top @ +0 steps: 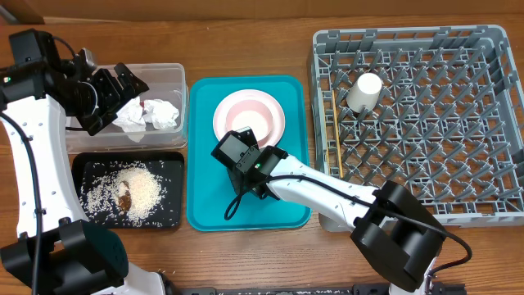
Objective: Sort waste into correct bins and load items into the dishwasher
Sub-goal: 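Grasp the rim of the white bowl with the right gripper, then lift the white bowl and carry it into the dish rack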
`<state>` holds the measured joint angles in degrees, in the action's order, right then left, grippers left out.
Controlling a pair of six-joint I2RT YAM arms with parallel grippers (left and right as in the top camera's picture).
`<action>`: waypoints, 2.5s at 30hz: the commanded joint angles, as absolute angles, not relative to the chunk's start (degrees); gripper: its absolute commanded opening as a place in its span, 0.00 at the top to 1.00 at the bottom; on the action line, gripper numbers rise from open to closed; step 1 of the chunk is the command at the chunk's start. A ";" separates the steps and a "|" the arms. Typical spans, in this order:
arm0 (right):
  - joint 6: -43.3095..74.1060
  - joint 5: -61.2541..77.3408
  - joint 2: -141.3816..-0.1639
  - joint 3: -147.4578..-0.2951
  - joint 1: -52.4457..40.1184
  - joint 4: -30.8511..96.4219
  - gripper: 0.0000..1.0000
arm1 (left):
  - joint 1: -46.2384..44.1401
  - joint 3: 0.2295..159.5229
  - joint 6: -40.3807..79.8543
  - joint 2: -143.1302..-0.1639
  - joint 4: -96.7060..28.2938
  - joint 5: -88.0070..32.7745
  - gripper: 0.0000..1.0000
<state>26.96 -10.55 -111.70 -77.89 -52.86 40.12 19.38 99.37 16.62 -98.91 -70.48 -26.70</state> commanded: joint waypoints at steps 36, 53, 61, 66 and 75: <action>28.82 -10.94 -111.59 -77.14 -52.75 38.11 0.72 | 19.05 100.62 17.39 -99.22 -70.41 -26.37 0.00; 30.30 -10.92 -111.63 -77.14 -52.82 39.79 0.73 | 19.05 100.62 17.39 -99.22 -70.41 -26.37 0.00; 30.30 -10.98 -111.70 -77.14 -52.80 39.81 0.74 | 19.05 100.62 17.39 -99.22 -70.43 -26.37 0.00; 30.30 -10.96 -112.46 -77.14 -52.80 39.35 0.74 | 19.05 100.62 17.39 -99.22 -70.43 -26.37 0.00; 30.26 -11.16 -113.06 -77.23 -52.80 39.57 0.88 | 19.05 100.62 17.39 -99.22 -70.43 -26.37 0.00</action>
<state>30.00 -10.57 -112.27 -77.49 -52.88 39.77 19.38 99.37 16.62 -98.91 -70.50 -26.72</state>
